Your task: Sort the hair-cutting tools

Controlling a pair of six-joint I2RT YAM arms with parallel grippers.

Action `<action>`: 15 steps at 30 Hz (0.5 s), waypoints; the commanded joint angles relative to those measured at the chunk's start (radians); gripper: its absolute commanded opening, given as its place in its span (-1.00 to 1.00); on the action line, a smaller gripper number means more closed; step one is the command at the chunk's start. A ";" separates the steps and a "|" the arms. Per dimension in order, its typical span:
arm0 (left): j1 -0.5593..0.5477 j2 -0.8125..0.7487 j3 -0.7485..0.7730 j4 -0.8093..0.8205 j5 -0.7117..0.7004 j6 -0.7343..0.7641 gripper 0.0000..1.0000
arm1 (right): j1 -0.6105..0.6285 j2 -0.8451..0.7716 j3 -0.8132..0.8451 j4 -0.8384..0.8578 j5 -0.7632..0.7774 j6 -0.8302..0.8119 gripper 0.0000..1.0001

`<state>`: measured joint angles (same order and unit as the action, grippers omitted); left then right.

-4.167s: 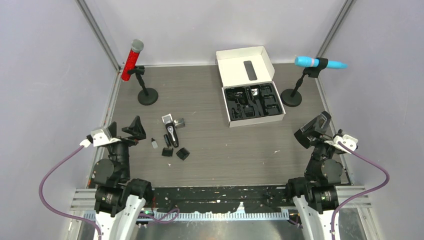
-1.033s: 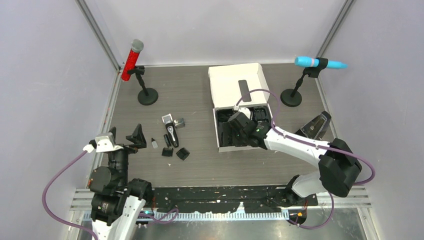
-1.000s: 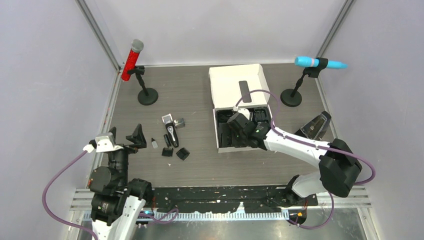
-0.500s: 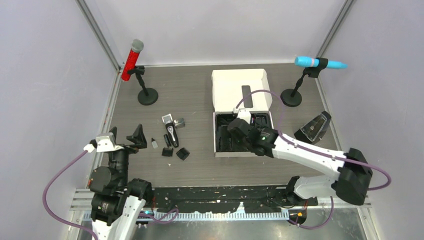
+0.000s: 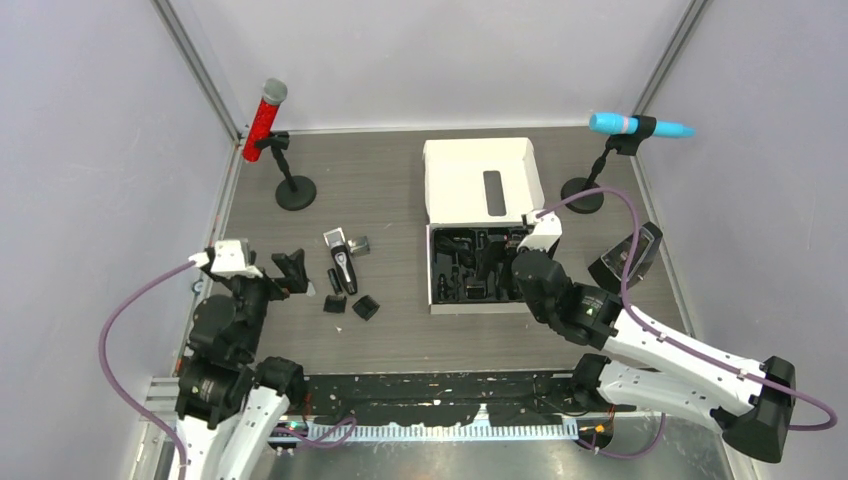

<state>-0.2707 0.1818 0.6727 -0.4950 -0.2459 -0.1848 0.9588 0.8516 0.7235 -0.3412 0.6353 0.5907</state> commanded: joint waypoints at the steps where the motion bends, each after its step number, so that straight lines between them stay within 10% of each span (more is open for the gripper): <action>1: -0.005 0.135 0.057 -0.117 0.068 -0.090 0.99 | -0.002 -0.024 -0.063 0.144 0.078 -0.078 0.91; 15: -0.004 0.589 0.244 -0.553 0.012 -0.300 0.99 | -0.005 0.016 -0.186 0.303 0.006 -0.108 0.91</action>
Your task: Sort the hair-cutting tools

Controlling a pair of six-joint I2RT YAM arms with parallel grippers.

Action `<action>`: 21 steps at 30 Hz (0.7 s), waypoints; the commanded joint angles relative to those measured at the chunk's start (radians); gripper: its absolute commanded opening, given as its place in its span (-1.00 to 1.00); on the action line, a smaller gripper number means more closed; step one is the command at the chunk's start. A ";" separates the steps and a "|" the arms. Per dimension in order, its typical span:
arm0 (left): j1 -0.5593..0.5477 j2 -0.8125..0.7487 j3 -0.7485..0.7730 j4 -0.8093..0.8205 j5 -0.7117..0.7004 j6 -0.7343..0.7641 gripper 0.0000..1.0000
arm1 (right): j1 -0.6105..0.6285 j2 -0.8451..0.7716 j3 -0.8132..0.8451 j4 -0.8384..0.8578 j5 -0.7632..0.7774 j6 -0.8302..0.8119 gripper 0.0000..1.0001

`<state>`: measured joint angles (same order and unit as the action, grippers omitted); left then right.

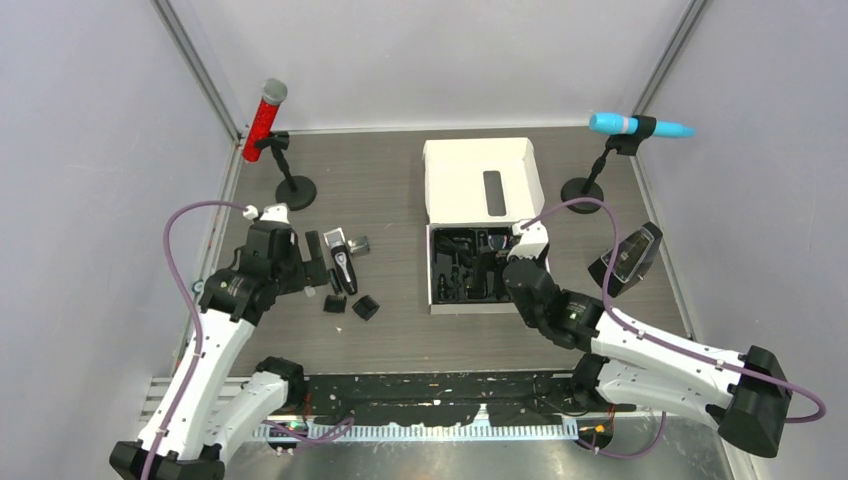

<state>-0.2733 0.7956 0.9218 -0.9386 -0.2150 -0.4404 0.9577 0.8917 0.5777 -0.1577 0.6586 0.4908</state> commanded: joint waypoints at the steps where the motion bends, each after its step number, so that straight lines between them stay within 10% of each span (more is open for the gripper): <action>1: -0.001 -0.041 -0.029 -0.089 -0.031 -0.062 0.99 | -0.004 -0.035 -0.047 0.127 -0.018 -0.009 0.91; 21: 0.055 0.155 -0.194 0.236 -0.122 -0.214 0.61 | -0.005 -0.063 -0.159 0.286 -0.033 -0.050 0.91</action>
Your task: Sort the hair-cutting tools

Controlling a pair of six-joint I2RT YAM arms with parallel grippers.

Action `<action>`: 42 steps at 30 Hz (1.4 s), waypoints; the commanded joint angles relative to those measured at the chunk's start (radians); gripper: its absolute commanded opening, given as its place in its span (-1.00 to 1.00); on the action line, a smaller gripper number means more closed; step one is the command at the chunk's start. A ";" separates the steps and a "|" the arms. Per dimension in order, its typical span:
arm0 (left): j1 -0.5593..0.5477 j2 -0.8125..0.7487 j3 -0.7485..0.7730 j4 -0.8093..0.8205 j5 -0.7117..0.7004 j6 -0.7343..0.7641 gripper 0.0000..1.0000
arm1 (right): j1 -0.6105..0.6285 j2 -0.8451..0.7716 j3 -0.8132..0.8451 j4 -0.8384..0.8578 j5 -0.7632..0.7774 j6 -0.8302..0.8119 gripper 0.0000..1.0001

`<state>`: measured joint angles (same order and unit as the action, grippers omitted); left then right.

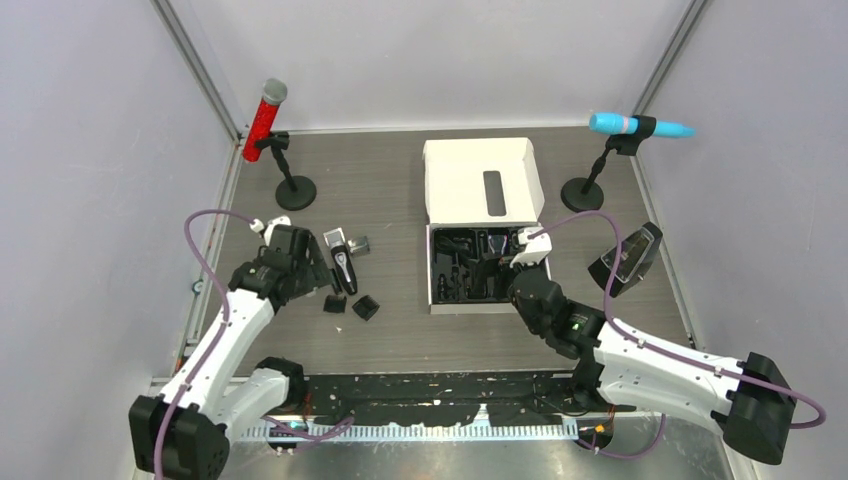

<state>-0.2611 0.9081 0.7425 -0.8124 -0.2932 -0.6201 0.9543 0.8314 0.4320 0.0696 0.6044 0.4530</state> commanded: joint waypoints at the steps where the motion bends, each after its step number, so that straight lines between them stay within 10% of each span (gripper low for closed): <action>1: 0.067 0.058 -0.023 0.126 -0.033 -0.042 0.57 | -0.002 -0.004 -0.016 0.060 0.022 -0.012 0.91; 25: 0.147 0.457 -0.019 0.279 0.051 -0.057 -0.14 | -0.012 -0.006 -0.050 0.062 0.032 0.005 0.91; 42: 0.150 0.270 -0.080 0.291 0.127 -0.024 -0.64 | -0.015 0.045 0.025 -0.027 0.012 -0.009 0.91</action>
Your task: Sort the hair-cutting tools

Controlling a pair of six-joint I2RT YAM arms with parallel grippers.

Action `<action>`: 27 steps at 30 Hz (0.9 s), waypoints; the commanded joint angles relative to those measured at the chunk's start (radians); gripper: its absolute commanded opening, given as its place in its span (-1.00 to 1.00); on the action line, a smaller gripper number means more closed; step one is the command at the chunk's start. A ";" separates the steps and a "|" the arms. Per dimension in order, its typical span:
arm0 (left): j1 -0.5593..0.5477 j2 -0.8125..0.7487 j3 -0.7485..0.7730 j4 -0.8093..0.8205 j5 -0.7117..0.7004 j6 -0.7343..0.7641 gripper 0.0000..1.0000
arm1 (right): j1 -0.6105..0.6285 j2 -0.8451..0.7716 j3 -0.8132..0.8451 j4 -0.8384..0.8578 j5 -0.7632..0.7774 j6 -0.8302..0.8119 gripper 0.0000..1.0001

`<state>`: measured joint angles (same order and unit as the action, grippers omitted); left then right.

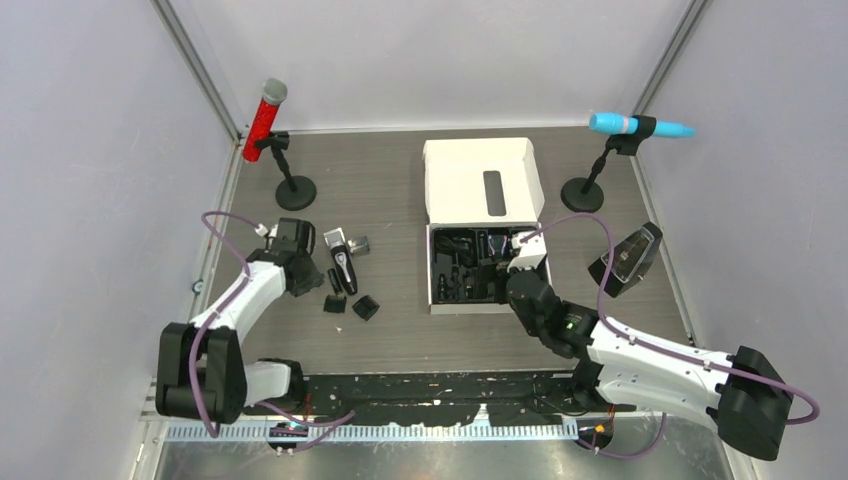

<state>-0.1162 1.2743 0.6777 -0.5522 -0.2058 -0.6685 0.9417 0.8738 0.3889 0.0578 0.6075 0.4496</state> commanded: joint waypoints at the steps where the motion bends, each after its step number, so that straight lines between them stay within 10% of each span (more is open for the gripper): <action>1: 0.005 -0.122 -0.019 0.035 0.059 0.031 -0.66 | -0.003 0.002 0.080 -0.025 0.000 -0.005 0.91; 16: -0.226 -0.507 -0.150 0.319 0.307 0.040 -0.66 | -0.014 0.110 0.331 -0.246 -0.212 0.047 0.95; 27: -0.496 -0.441 -0.154 0.575 0.361 0.065 -0.66 | -0.026 0.173 0.409 -0.258 -0.305 0.062 0.92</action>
<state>-0.5373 0.7933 0.5114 -0.1429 0.1226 -0.6243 0.9237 1.0416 0.7494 -0.2070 0.3401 0.4961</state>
